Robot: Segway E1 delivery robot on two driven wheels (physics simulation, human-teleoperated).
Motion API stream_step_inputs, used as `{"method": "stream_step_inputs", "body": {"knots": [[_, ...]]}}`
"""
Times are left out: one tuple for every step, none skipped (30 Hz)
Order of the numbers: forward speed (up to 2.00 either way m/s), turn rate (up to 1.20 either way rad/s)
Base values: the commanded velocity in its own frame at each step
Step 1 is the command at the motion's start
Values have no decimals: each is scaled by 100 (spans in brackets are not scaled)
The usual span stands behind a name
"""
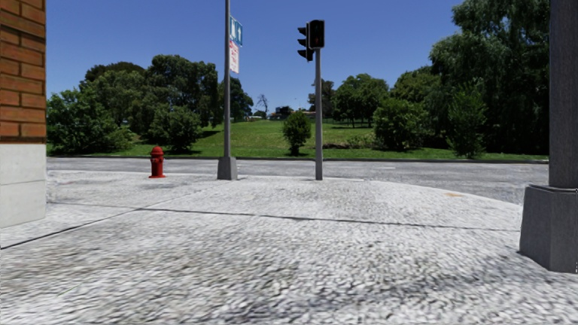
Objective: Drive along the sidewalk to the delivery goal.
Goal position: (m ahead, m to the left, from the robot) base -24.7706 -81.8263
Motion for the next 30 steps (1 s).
{"method": "stream_step_inputs", "body": {"knots": [[200, 0], [200, -6], [200, -21], [200, -26], [200, -26], [200, -27], [200, -29], [200, -38], [200, -38], [196, -42], [180, -44], [162, -50], [162, -50], [153, -53], [150, -53], [142, -56], [142, -56], [137, -58], [134, -58], [133, -58], [133, -58], [133, -58], [133, -58], [133, -58], [133, -58], [133, -58], [133, -58], [133, -58], [133, -58], [133, -58]]}}
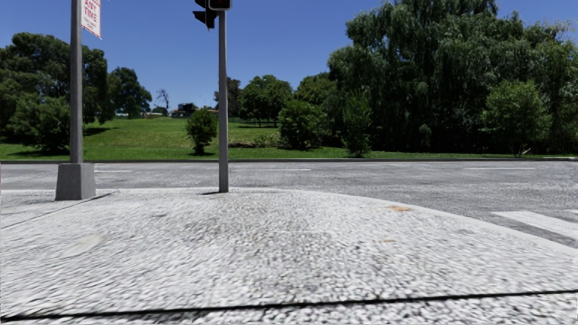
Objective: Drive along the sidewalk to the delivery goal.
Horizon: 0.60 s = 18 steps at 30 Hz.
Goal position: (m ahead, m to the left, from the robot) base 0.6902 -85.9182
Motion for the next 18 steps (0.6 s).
{"method": "stream_step_inputs", "body": {"knots": [[133, -58], [133, -58], [133, -58], [133, -58], [135, -58], [136, -58], [136, -58], [138, -58], [139, -58], [139, -58], [139, -58], [139, -58], [139, -58], [140, -58], [140, -58], [140, -58], [140, -58], [140, -58]]}}
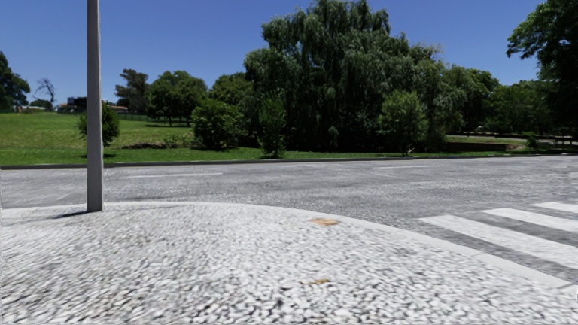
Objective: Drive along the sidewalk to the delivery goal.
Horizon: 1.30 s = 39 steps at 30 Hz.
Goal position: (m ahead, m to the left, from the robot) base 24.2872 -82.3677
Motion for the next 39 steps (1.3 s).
{"method": "stream_step_inputs", "body": {"knots": [[140, -59], [140, -59], [140, -59], [140, -59], [140, -59], [140, -59], [140, -59], [140, -59], [140, -60], [140, -60], [140, -60], [140, -61], [140, -65], [140, -67], [140, -67], [139, -67], [139, -67], [139, -69], [139, -69], [139, -75], [139, -79], [139, -80], [139, -80], [139, -80], [139, -80], [139, -80], [139, -80], [139, -80], [139, -80], [139, -80], [139, -80], [139, -80], [139, -80], [139, -80], [139, -80], [139, -80], [139, -80], [139, -80], [139, -80]]}}
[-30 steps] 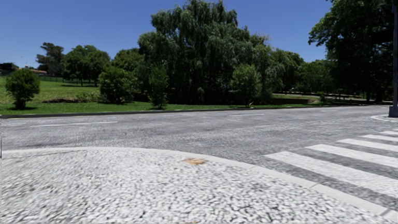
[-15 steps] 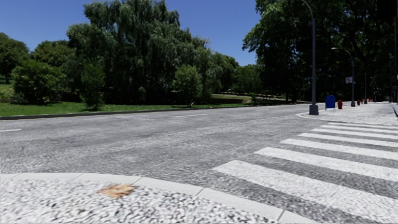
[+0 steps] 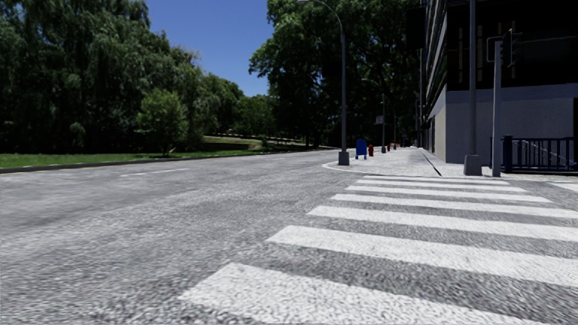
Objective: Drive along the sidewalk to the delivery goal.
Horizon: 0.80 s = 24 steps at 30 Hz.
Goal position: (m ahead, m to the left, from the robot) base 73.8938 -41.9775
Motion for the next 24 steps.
{"method": "stream_step_inputs", "body": {"knots": [[139, -80], [139, -80], [139, -80], [139, -80], [139, -80], [139, -80], [139, -80], [139, -80], [139, -79], [139, -77], [139, -60], [139, -46], [139, -46], [139, -32], [139, 0], [139, 0], [139, 0], [139, 0], [139, 0], [139, 0], [139, 0], [139, 0], [139, 0], [139, 0]]}}
